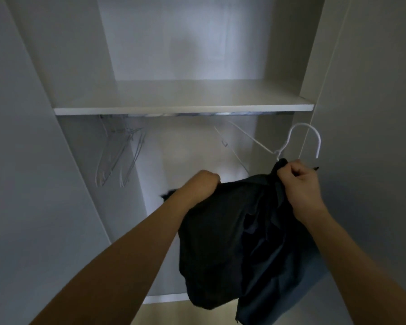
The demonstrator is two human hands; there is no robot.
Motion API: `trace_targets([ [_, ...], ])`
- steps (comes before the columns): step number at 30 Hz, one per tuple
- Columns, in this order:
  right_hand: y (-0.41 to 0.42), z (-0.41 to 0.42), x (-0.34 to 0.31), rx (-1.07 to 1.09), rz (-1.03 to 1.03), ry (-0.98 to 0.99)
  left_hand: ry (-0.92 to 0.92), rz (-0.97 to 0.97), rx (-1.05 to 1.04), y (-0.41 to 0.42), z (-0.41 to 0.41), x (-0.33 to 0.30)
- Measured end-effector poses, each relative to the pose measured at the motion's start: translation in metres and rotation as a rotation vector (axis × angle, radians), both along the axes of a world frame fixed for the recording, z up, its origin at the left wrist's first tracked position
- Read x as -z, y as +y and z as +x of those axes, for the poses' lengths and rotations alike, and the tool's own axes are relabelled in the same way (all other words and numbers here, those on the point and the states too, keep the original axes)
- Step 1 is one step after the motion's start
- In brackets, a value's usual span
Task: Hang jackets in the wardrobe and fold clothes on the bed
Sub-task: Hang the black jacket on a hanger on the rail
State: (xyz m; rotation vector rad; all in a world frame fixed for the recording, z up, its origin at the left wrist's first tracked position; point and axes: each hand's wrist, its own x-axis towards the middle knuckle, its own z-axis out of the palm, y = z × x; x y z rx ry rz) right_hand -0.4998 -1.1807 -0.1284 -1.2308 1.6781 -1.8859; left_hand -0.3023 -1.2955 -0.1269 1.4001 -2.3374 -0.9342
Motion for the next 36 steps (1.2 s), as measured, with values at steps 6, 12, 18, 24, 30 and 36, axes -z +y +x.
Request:
trace_targets([
  [6,0.004,-0.007,-0.014,0.069,-0.108,0.065,-0.054,0.627,0.144,-0.010,-0.024,0.015],
  [12,0.017,-0.010,-0.018,-0.069,-0.219,0.049,0.171,0.608,-0.002,-0.017,-0.065,0.039],
  [18,0.023,-0.008,-0.019,-0.069,-0.212,0.072,0.138,0.845,-0.026,-0.017,-0.074,0.054],
  [24,0.024,-0.003,-0.013,-0.020,-0.223,0.085,0.130,0.900,-0.090,-0.024,-0.066,0.085],
  [30,0.019,-0.003,-0.007,0.045,-0.199,0.147,-0.205,0.713,-0.084,-0.025,-0.046,0.091],
  [36,0.011,0.009,0.007,0.070,-0.138,0.167,-0.336,0.824,-0.196,-0.031,-0.016,0.099],
])
